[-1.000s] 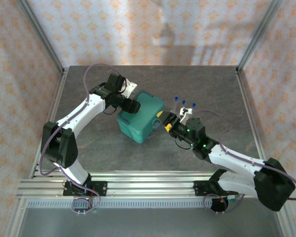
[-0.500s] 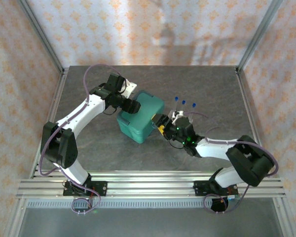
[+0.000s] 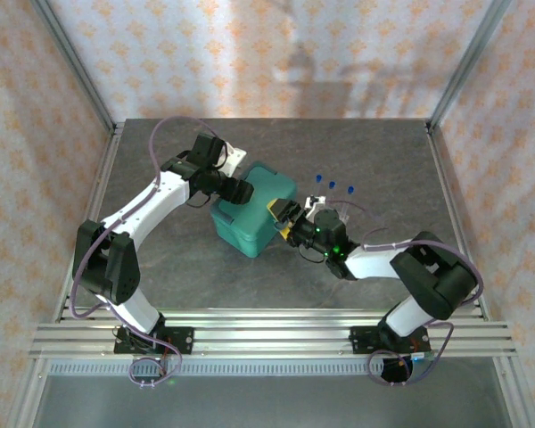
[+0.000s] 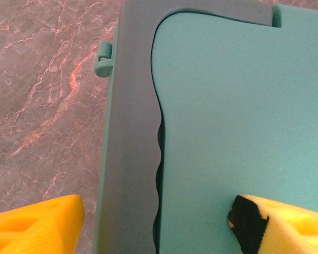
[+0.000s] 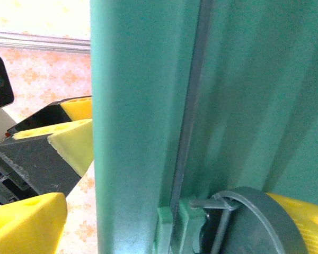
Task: Organize the chemistry lab equipment
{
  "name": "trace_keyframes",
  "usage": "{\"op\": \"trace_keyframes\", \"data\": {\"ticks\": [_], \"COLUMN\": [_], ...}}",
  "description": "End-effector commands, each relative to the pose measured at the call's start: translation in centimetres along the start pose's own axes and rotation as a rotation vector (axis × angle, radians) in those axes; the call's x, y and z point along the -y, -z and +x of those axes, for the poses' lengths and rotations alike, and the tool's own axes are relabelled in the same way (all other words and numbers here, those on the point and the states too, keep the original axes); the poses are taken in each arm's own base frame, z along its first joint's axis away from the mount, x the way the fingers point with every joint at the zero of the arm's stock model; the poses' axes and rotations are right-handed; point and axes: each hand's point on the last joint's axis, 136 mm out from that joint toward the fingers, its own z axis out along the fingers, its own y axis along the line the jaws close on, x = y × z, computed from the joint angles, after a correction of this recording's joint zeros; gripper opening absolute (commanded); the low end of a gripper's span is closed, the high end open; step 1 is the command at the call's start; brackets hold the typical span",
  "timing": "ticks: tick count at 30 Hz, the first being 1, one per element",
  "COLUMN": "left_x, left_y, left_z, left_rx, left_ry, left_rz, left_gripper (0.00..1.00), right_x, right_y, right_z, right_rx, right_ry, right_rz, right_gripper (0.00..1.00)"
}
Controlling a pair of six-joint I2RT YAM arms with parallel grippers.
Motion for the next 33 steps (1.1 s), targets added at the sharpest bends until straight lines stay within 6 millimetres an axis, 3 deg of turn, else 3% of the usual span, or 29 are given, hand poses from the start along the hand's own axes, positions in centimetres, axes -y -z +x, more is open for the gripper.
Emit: {"op": "trace_keyframes", "data": {"ticks": [1,8,29,33], "left_x": [-0.1,0.0,0.3,0.2], "left_y": [-2.7,-2.8,-2.6,-2.6], "left_z": [5.3,5.4,5.2,5.2], "left_rx": [-0.185,-0.188,-0.186,-0.186], "left_ry": [0.026,0.025,0.024,0.022], "left_rz": [-0.007,-0.001,0.011,0.010], "left_gripper": [0.78,0.78,0.77,0.77], "right_x": [-5.6,-6.0,-4.6,-3.8], "right_y": [1.1,2.6,3.7,3.9], "right_z": [-0.4,-0.5,-0.8,-0.8], "right_rx": [0.009,0.019,0.039,0.040], "right_ry": [0.057,0.087,0.086,0.077], "right_rz": [-0.142,-0.102,-0.043,-0.024], "right_gripper": [0.92,0.92,0.92,0.87]}}
